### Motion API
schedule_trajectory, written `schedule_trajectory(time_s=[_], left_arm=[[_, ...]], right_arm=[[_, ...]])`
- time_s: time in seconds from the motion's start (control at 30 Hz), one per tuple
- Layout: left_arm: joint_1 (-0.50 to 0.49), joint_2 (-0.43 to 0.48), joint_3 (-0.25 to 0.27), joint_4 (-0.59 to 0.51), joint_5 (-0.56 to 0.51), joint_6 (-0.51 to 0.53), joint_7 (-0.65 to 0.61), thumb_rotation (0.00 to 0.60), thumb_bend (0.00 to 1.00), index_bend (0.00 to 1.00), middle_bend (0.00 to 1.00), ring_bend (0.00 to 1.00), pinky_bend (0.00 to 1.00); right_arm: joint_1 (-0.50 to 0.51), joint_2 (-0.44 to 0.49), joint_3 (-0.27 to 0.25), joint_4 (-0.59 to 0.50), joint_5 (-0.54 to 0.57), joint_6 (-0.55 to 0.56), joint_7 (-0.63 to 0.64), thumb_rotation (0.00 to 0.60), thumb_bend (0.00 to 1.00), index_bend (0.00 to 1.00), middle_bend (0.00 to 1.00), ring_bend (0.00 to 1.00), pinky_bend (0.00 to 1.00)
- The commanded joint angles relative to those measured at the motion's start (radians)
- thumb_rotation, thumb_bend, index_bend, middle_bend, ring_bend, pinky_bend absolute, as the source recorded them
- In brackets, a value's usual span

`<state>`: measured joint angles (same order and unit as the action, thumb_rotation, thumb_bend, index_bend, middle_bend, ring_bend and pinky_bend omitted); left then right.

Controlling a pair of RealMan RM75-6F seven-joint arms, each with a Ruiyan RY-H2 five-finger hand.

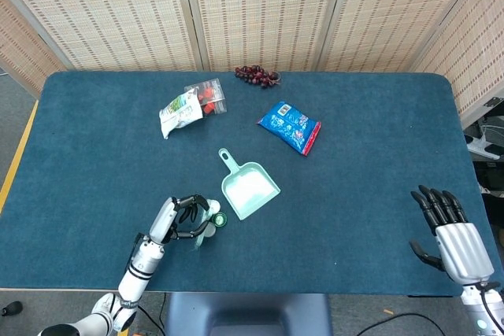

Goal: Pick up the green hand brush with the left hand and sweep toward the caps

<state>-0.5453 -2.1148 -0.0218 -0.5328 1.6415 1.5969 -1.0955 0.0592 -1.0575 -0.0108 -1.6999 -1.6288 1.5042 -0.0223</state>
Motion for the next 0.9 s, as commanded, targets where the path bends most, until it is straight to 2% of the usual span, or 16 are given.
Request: schedule_trajectory(time_s=[0.03, 0.2, 0.37, 0.5, 0.63, 0.7, 0.83, 0.9], left_arm=[[-0.006, 0.004, -0.002, -0.020, 0.005, 0.012, 0.012, 0.600, 0.68, 0.77, 0.88, 0.70, 0.92], [-0.012, 0.051, -0.020, -0.040, 0.009, 0.064, 0.030, 0.600, 0.68, 0.77, 0.88, 0.70, 0.92], [-0.006, 0.167, -0.032, -0.071, 0.003, 0.076, 0.102, 0.600, 0.67, 0.77, 0.88, 0.70, 0.92], [0.014, 0.239, -0.010, -0.026, 0.003, 0.041, 0.236, 0.600, 0.67, 0.77, 0.88, 0.70, 0.92], [0.023, 0.243, 0.011, 0.088, 0.008, 0.003, 0.366, 0.600, 0.67, 0.77, 0.88, 0.70, 0.92], [0.030, 0.240, 0.042, 0.151, 0.027, -0.029, 0.428, 0.600, 0.67, 0.77, 0.88, 0.70, 0.92], [0.042, 0.243, 0.084, 0.170, 0.044, -0.106, 0.478, 0.600, 0.66, 0.75, 0.86, 0.70, 0.92], [0.043, 0.244, 0.101, 0.164, 0.052, -0.135, 0.508, 0.600, 0.64, 0.70, 0.83, 0.70, 0.92]], right_arm=[[-0.002, 0.002, 0.001, 0.000, 0.000, 0.002, 0.003, 0.600, 0.24, 0.00, 0.00, 0.00, 0.00], [-0.001, 0.004, 0.001, 0.003, -0.002, 0.001, 0.007, 0.600, 0.24, 0.00, 0.00, 0.00, 0.00], [0.002, 0.001, 0.001, 0.006, -0.002, -0.006, 0.006, 0.600, 0.24, 0.00, 0.00, 0.00, 0.00], [0.005, -0.005, -0.002, 0.005, -0.010, -0.012, -0.003, 0.600, 0.24, 0.00, 0.00, 0.00, 0.00], [0.003, -0.005, -0.008, 0.003, -0.022, -0.006, -0.005, 0.600, 0.24, 0.00, 0.00, 0.00, 0.00], [0.002, -0.003, -0.009, 0.000, -0.023, -0.006, -0.005, 0.600, 0.24, 0.00, 0.00, 0.00, 0.00], [0.003, -0.004, -0.008, 0.001, -0.021, -0.009, -0.006, 0.600, 0.24, 0.00, 0.00, 0.00, 0.00], [0.006, -0.006, -0.010, 0.002, -0.020, -0.017, -0.008, 0.600, 0.24, 0.00, 0.00, 0.00, 0.00]])
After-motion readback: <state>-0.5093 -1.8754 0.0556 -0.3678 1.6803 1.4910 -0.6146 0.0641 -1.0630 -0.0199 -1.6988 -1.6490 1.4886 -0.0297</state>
